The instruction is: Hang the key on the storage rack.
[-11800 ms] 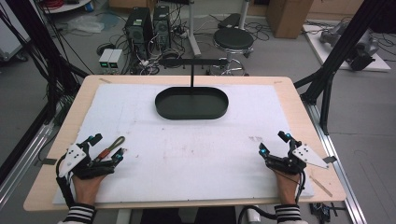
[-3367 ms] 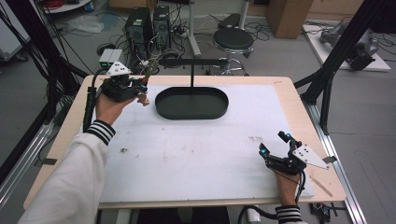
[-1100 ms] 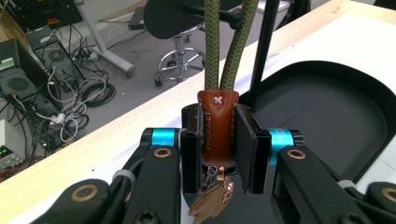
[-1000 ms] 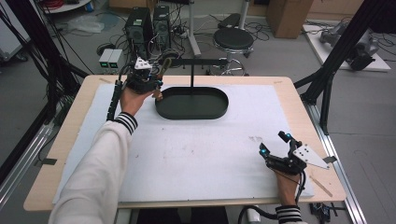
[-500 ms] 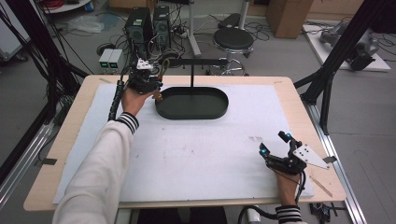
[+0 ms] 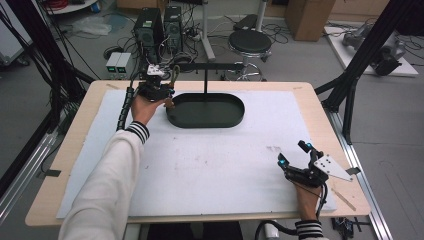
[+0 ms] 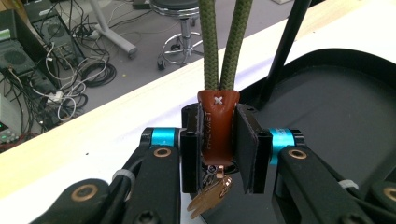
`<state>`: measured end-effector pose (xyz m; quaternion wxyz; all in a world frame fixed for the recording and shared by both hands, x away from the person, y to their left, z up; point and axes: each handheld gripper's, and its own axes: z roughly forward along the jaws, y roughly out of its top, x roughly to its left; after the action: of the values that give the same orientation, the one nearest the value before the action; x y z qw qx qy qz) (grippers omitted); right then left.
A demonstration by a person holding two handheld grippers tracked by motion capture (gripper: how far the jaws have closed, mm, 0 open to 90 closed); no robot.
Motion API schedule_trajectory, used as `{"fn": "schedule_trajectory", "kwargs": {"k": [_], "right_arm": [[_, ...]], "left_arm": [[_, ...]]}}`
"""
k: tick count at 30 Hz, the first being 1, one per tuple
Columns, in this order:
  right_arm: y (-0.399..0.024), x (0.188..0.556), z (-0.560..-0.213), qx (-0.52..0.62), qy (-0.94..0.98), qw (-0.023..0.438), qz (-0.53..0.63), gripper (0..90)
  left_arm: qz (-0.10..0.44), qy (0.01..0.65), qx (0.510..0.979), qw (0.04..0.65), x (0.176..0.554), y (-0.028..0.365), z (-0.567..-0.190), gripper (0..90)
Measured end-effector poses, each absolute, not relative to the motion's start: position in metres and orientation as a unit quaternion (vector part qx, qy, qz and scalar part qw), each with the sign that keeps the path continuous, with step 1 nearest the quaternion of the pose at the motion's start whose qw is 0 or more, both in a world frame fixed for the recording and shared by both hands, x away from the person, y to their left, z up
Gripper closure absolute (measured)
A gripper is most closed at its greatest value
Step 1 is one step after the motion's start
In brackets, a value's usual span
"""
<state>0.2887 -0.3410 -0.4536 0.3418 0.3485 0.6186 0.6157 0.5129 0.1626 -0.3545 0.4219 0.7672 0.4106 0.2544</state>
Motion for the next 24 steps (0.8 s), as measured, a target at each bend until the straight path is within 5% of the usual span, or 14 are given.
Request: {"fn": "schedule_trajectory", "kwargs": {"k": [3, 8, 14, 24], "right_arm": [[-0.341, 0.288, -0.454, 0.351, 0.619, 0.340, 0.615, 9.1], [-0.341, 0.288, -0.453, 0.349, 0.620, 0.340, 0.615, 9.1], [-0.341, 0.288, -0.454, 0.350, 0.617, 0.339, 0.617, 9.1], [-0.340, 0.288, -0.454, 0.349, 0.619, 0.340, 0.616, 9.1]], "left_arm": [[0.248, 0.404, 0.765, 0.437, 0.512, 0.164, -0.357, 67.0], [0.223, 0.399, 0.769, 0.446, 0.509, 0.167, -0.360, 29.4], [0.237, 0.360, 0.727, 0.534, 0.477, 0.186, -0.350, 5.3], [0.255, 0.303, 0.696, 0.599, 0.398, 0.234, -0.352, 1.7]]}}
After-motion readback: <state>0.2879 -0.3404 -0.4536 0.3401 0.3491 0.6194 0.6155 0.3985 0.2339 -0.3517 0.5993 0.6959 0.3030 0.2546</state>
